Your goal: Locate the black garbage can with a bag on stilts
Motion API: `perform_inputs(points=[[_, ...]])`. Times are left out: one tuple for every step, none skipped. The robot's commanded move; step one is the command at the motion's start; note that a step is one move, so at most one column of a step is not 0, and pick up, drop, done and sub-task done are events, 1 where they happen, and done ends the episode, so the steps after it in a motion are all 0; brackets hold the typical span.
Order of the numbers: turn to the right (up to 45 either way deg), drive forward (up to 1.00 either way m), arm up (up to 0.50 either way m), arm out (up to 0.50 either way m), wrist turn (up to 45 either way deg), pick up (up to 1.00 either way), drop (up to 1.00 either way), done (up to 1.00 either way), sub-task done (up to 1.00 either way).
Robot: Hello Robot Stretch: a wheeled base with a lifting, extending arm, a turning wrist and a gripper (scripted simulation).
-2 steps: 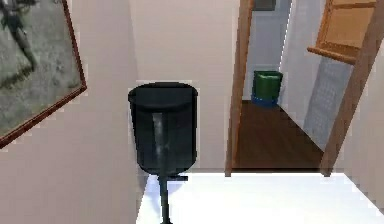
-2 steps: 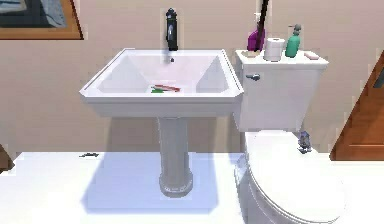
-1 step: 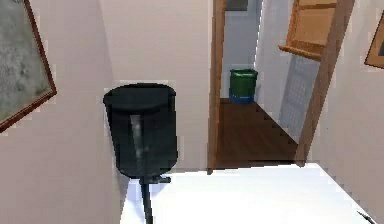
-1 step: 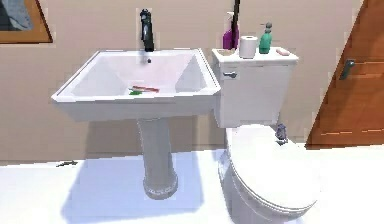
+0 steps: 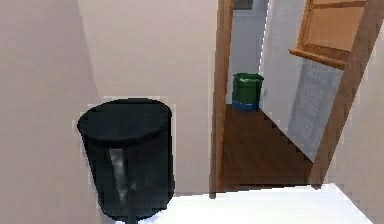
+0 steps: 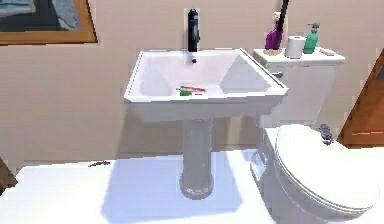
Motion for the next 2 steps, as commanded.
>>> perform_inputs(points=[[-18.0,0.00,0.00,0.00,0.0,0.00,0.00,0.00,0.00],[0.0,0.00,0.00,0.00,0.0,0.00,0.00,1.00,0.00]])
